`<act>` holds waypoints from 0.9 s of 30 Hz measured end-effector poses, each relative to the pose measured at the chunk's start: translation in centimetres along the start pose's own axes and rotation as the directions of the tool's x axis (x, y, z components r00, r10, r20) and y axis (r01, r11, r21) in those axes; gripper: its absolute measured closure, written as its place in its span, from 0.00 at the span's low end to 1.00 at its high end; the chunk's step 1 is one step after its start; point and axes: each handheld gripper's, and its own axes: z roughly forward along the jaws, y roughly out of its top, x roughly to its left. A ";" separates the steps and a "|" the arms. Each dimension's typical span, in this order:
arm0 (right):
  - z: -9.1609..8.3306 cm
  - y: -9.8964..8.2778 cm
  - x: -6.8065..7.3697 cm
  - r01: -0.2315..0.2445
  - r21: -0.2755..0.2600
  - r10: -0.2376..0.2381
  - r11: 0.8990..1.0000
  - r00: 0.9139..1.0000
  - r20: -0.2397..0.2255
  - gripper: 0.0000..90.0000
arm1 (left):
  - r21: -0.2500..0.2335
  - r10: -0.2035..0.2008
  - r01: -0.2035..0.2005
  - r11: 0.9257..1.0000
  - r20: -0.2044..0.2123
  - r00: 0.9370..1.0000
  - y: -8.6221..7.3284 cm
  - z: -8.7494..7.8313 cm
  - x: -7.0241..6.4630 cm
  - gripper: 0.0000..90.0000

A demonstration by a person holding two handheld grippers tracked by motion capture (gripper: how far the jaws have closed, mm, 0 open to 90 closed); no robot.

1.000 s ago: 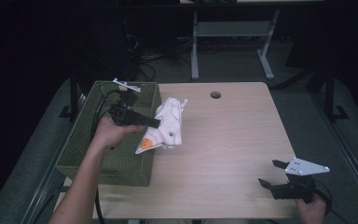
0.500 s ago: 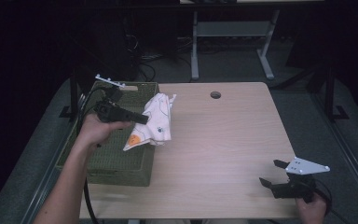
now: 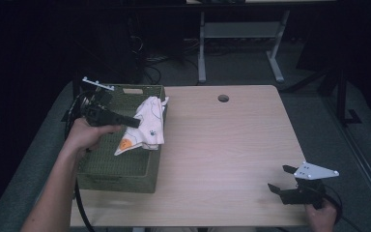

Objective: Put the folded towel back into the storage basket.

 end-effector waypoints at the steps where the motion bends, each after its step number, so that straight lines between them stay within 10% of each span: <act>1: 0.1 0.0 0.0 -0.002 0.004 0.002 1.000 1.000 0.000 0.15 | 0.004 0.001 -0.001 1.000 -0.001 1.000 0.0 -0.2 0.1 0.92; 27: 0.4 0.2 0.1 0.007 0.015 -0.007 1.000 1.000 0.008 0.15 | 0.080 -0.029 0.031 0.996 -0.032 0.999 -1.4 -2.0 3.7 0.92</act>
